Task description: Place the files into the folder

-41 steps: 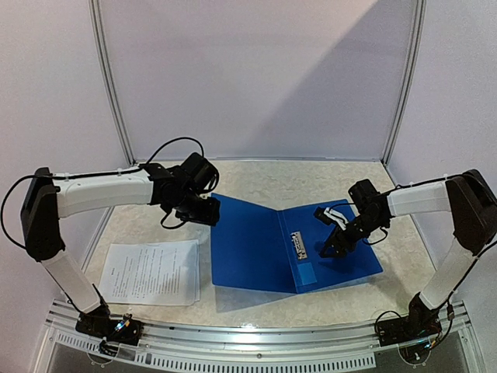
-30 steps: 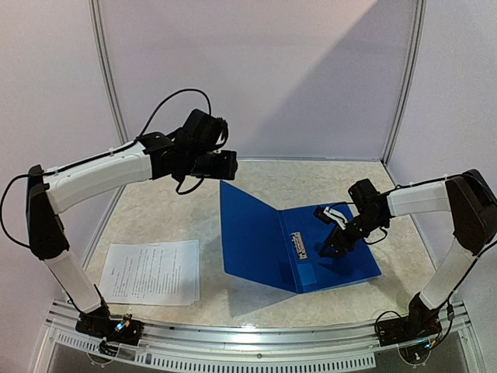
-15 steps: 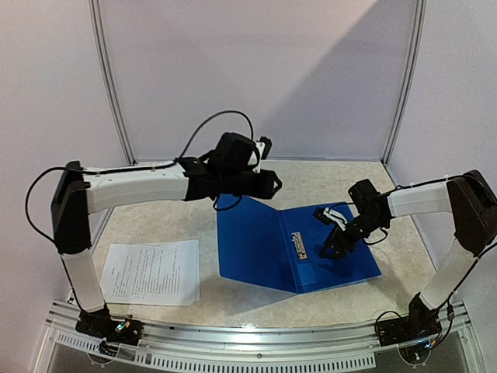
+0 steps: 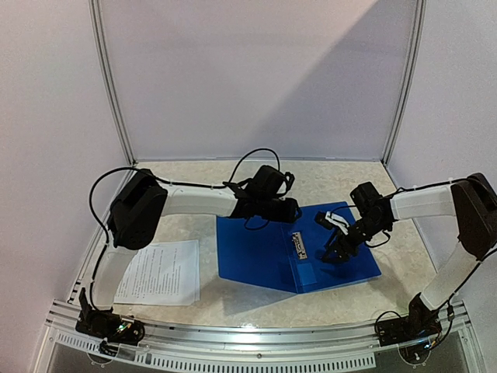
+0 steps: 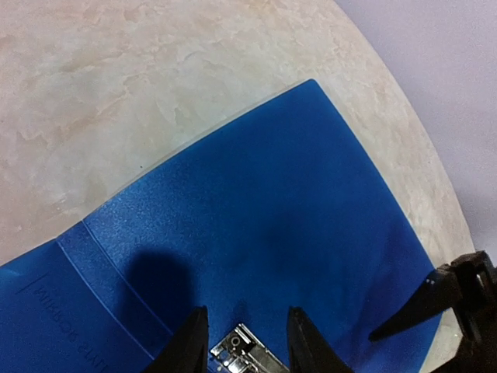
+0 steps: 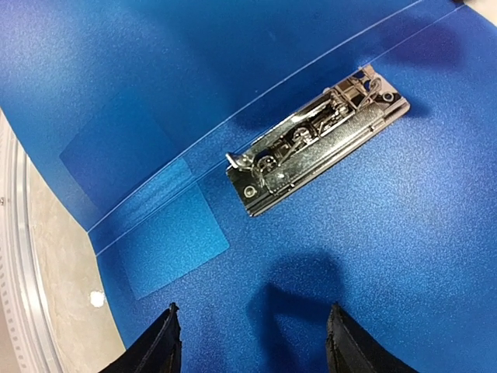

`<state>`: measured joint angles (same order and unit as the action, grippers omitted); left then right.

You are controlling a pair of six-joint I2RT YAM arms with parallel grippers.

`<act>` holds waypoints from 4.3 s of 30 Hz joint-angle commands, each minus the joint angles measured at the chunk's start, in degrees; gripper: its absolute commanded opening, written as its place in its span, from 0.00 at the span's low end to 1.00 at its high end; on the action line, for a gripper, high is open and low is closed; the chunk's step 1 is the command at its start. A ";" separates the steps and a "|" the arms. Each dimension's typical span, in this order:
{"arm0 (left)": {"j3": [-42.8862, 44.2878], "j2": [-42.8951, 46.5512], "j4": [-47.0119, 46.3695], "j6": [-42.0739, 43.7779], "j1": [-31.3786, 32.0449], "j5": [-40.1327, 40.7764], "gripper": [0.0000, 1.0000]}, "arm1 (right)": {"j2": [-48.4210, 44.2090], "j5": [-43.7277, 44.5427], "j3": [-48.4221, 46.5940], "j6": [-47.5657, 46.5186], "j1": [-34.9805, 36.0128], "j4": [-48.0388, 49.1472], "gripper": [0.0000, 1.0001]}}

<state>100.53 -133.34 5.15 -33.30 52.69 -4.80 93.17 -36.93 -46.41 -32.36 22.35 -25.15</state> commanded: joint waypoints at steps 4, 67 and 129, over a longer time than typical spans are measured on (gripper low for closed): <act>4.93 -6.48 -1.50 -2.84 -0.37 -3.87 0.34 | -4.74 2.91 -1.04 -13.57 3.01 -1.89 0.54; 3.97 -14.82 -5.91 -10.73 -3.03 -12.87 0.24 | 12.86 16.93 -17.86 -27.42 15.94 -5.15 0.15; 1.01 -17.06 -8.49 -12.05 -3.38 -16.93 0.20 | 33.96 39.54 -19.41 -29.87 19.04 -12.58 0.00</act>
<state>104.18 -146.15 -9.30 -44.71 49.69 -21.37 113.14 -10.85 -73.17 -64.29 41.19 -41.19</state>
